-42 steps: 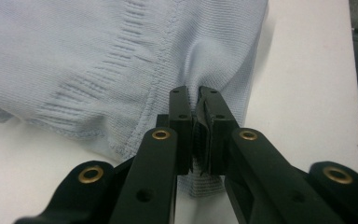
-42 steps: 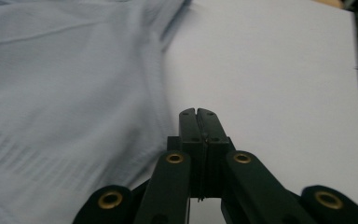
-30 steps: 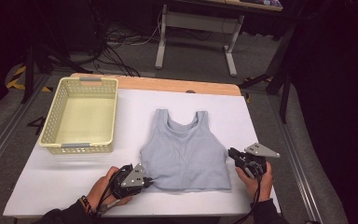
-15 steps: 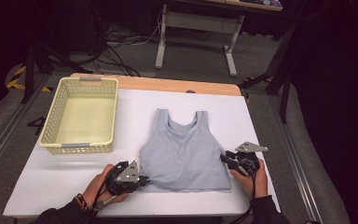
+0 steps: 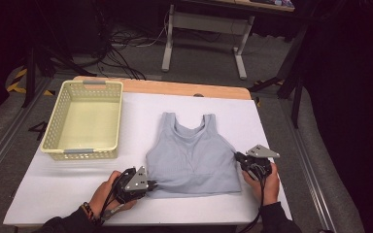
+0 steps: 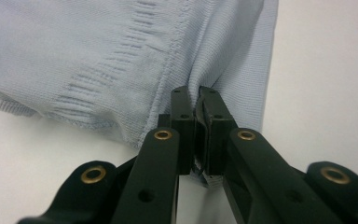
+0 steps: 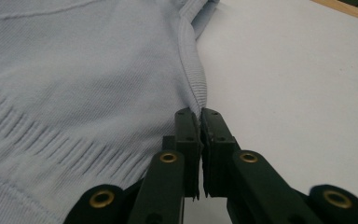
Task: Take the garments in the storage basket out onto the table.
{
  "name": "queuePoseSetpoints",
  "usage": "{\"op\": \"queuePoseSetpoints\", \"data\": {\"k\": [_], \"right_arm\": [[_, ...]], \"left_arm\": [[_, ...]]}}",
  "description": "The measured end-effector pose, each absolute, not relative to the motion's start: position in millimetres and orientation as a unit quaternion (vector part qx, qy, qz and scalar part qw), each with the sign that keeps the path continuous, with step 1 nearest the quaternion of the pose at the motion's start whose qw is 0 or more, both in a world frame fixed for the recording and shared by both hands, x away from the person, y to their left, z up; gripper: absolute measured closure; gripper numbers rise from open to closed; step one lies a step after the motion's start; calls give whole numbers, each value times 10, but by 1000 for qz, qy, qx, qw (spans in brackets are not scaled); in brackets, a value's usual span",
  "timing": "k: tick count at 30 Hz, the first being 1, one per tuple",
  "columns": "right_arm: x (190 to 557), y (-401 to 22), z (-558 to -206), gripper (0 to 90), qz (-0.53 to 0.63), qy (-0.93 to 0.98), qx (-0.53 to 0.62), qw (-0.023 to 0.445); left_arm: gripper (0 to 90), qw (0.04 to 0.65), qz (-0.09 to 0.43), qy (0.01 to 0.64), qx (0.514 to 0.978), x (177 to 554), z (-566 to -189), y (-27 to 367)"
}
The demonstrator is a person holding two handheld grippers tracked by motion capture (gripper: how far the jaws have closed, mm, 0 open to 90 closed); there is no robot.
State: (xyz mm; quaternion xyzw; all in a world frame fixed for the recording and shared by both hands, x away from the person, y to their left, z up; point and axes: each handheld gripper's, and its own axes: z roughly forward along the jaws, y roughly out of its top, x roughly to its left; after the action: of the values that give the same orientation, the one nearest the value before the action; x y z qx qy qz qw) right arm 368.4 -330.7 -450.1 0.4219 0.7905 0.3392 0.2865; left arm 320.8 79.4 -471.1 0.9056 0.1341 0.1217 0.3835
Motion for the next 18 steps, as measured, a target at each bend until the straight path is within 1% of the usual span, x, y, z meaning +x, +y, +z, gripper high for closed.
{"op": "queuePoseSetpoints", "data": {"k": [3, 7, 11, 18], "right_arm": [[3745, -3282, -4534, 860, 335, 790, 423, 291], [3768, -3251, -4553, 860, 335, 788, 426, 293], [3789, -3232, -4571, 858, 336, 785, 428, 295], [3732, -3262, -4530, 848, 354, 773, 424, 311]], "left_arm": [[862, 369, 147, 143, 907, 3220, -4699, 775], [862, 363, 158, 156, 905, 3287, -4700, 781], [862, 370, 150, 159, 903, 3319, -4701, 801], [849, 384, 140, 150, 900, 3153, -4658, 826]]}}
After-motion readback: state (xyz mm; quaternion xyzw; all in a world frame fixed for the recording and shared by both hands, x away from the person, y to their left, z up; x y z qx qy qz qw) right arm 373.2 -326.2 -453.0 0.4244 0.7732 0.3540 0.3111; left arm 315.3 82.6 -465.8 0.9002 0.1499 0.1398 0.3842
